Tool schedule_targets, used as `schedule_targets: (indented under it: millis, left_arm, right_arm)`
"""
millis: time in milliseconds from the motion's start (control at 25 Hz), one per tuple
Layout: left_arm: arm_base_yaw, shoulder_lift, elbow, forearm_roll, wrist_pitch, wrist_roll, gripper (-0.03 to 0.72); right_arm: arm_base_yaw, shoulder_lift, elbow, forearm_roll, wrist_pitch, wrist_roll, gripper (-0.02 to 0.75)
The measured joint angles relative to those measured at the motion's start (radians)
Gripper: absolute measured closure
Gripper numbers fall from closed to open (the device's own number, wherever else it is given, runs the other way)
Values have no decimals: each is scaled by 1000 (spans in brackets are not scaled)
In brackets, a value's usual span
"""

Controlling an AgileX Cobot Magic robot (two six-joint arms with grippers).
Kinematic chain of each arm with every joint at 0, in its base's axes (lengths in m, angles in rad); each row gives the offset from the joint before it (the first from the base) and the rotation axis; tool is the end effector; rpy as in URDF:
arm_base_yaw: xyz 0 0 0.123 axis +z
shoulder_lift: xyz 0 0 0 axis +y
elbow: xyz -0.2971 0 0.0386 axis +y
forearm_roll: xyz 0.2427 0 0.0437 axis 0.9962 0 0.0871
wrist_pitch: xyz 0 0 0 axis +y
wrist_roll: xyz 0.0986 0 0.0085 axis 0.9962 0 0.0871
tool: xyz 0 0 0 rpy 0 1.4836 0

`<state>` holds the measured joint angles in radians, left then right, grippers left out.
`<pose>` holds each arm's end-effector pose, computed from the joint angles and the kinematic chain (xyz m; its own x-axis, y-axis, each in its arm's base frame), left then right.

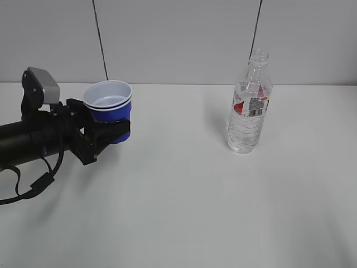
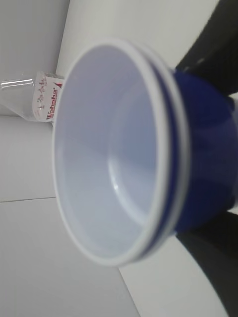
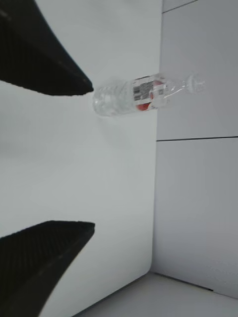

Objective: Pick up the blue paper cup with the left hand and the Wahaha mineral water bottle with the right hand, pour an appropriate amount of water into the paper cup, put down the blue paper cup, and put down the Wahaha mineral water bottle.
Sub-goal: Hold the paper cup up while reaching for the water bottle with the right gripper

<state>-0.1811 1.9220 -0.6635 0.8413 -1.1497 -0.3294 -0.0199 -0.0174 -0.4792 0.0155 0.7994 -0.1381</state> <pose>0.3084 -0.1249 0.1572 -0.1086 0.0939 -0.9896 0.8037 0.5942 -0.0319 -0.0085 0.0013 0.2892 -0.2133 -0.1227 -0.9693 -0.0182 0.9924 -0.1217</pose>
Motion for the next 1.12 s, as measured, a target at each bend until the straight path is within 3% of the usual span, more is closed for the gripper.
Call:
schedule_targets:
  millis: [240,520,640,800,960,1120]
  left_arm:
    - [0,0,0,-2,0,-2,215]
    - [0,0,0,-21,0,-4,215]
    - [0,0,0,-21,0,-4,215]
    - [0,0,0,-21,0,-4,215]
    - [0,0,0,-23,0,-4,215]
    - [0,0,0,-23,0,-4,215]
  right_arm:
    - [0,38,6,52,-292,-24,150]
    - [0,312,7,73,-605,-125,150]
    - [0,449,9,27,-774,-129,150]
    - [0,625,11,-200,-1059,-33,150]
    - [0,798,9,-548,-1323,258,150]
    - [0,951,-3,-670,-1433,401,150]
